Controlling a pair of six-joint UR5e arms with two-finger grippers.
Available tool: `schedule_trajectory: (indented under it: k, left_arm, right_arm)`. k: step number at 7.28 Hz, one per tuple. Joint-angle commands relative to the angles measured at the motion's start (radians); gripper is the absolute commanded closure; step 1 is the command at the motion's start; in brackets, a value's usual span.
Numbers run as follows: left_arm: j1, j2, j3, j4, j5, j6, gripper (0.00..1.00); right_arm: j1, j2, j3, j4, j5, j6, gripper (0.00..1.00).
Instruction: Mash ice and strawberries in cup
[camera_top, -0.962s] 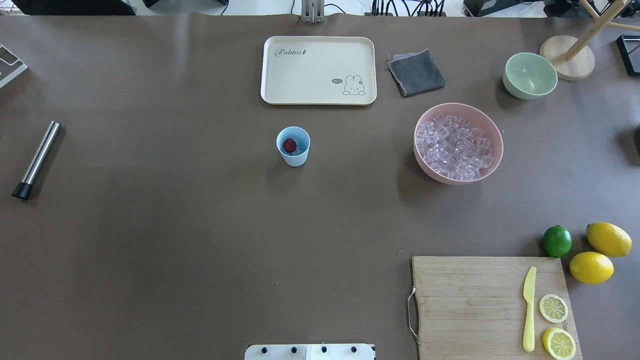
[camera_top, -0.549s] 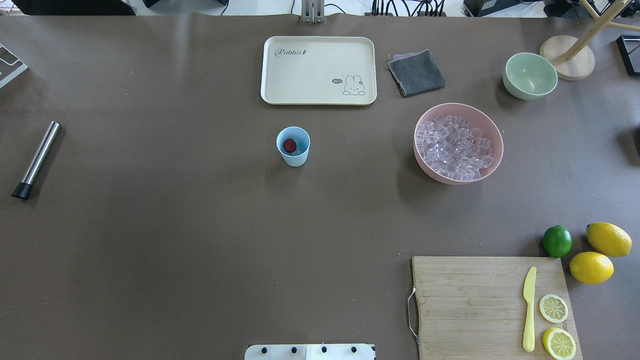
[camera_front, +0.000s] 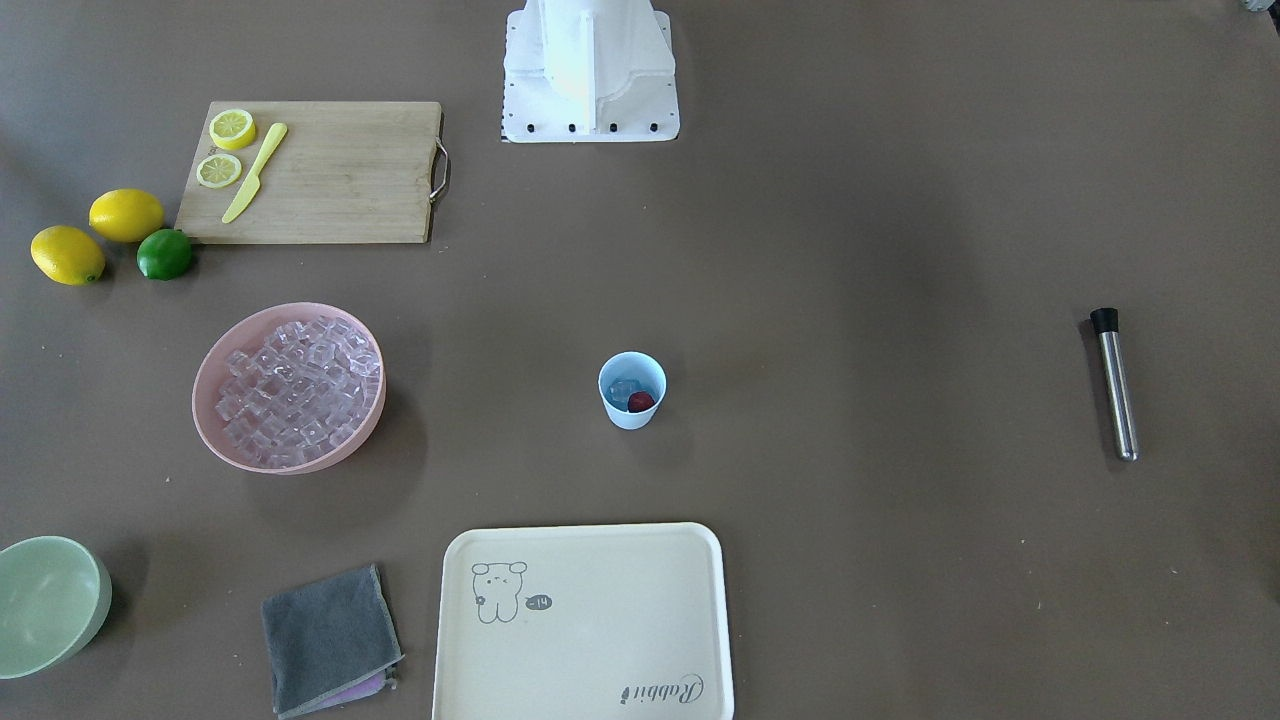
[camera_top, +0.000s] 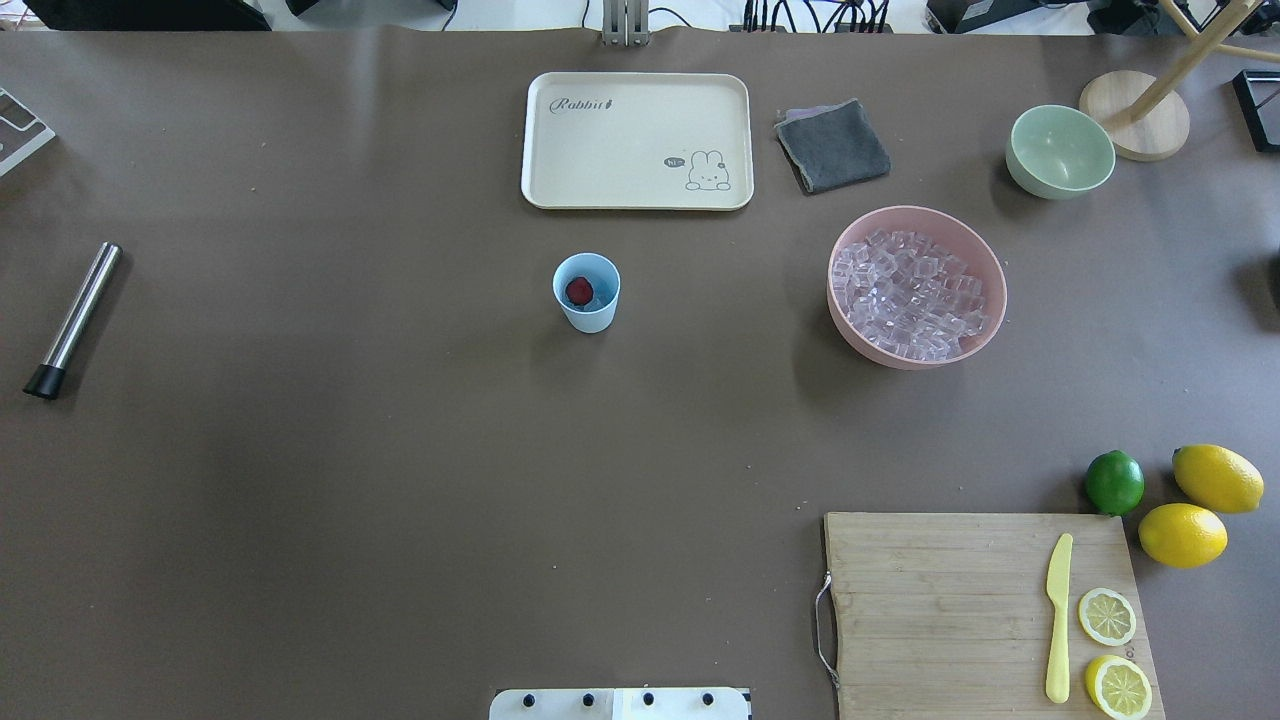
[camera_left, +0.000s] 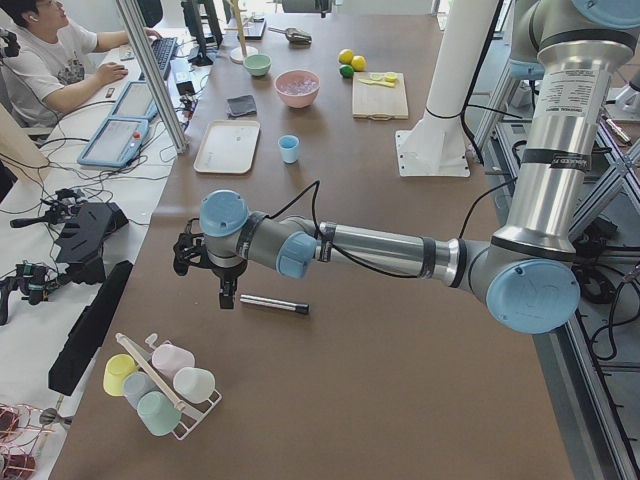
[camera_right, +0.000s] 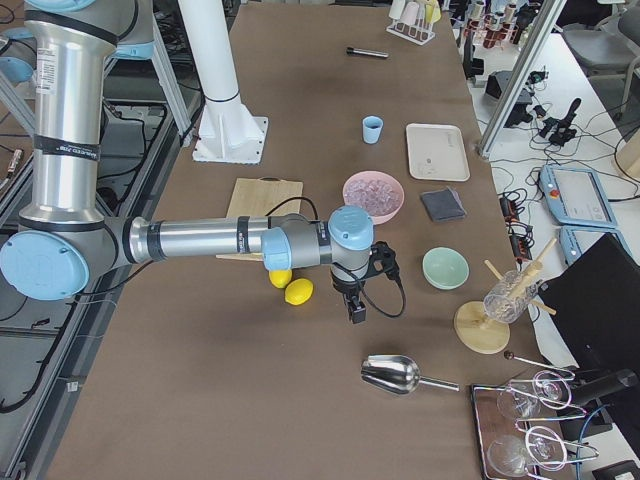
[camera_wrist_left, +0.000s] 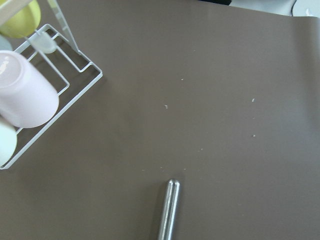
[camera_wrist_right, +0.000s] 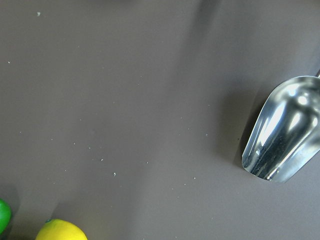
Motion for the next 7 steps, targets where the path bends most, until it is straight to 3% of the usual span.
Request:
schedule_trajectory:
  k: [1,4,7]
  left_arm:
    - [-0.004,0.064,-0.015,-0.084,0.018,0.030,0.02]
    - [-0.018,0.072,0.023,-0.120,-0.007,0.026,0.02]
    - [-0.033,-0.012,-0.003,0.065,-0.010,0.029,0.02]
  right_arm:
    - [0.017,-0.006,0.009,0.002,0.003,-0.003,0.01]
    - [0.040,-0.003,0.010,0.002,0.012,-0.010,0.01]
    - [0.040,0.000,0.010,-0.002,0.012,-0.007,0.01]
